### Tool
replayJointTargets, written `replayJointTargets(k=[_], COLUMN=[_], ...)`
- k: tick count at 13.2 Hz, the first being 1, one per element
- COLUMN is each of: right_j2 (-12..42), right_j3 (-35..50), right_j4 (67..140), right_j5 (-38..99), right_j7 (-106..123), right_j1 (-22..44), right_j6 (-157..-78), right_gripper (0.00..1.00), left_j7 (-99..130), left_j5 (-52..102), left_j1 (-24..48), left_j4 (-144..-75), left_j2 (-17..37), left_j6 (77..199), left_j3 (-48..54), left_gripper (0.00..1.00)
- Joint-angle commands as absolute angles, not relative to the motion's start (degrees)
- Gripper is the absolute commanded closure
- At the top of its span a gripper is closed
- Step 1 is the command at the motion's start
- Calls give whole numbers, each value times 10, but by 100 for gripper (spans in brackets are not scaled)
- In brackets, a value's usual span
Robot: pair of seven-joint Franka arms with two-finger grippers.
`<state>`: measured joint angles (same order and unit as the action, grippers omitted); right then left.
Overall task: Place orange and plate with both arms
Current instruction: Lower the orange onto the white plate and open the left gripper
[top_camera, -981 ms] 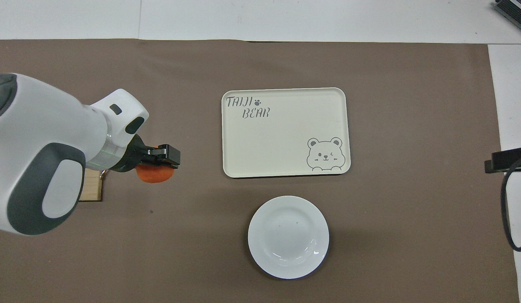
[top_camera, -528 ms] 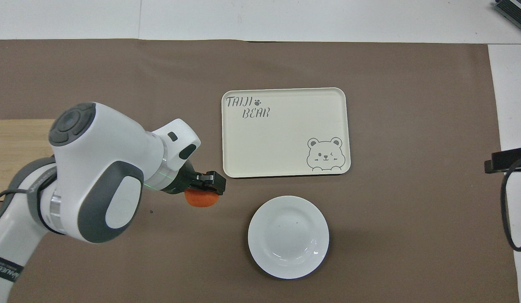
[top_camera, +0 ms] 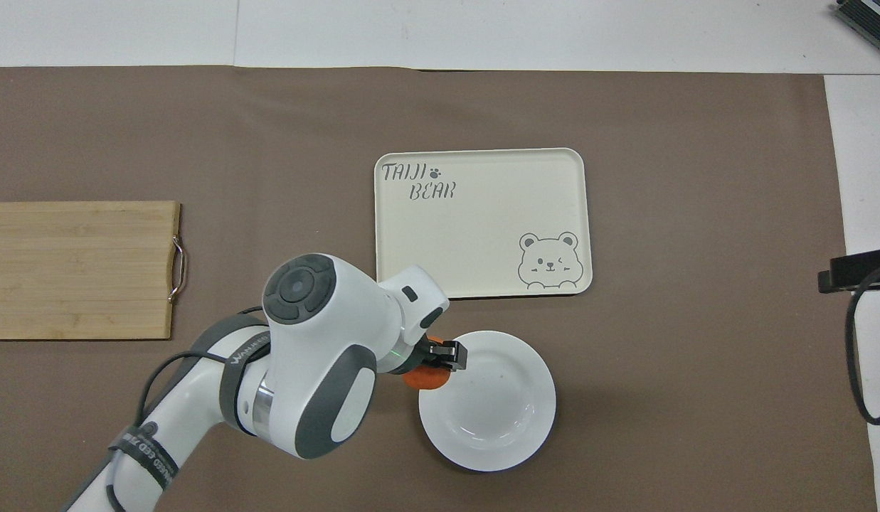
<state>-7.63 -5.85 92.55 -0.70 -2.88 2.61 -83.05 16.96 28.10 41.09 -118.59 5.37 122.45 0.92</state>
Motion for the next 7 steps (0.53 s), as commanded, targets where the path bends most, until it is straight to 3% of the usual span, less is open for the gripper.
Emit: replayJointTargets(k=[1,6,7], right_j2=[-91,-91,-91], right_j3=[-54,-54,-54], right_j4=[942,942,942], right_j5=[-7,-7,-7], right_j7=[-31,-31,-31], right_j1=[22,22,22], right_j6=[-835,-834,-834], right_gripper=[0,0,0], left_j7=[196,231,236], left_j5=[288,288,288], left_j1=[460,560,567], left_j4=[-1212,-1212,-1212], left_j2=[61,147,150], left_j6=[1282,1407,1413], left_j3=[-2,-2,-2], left_gripper=[100,100,53])
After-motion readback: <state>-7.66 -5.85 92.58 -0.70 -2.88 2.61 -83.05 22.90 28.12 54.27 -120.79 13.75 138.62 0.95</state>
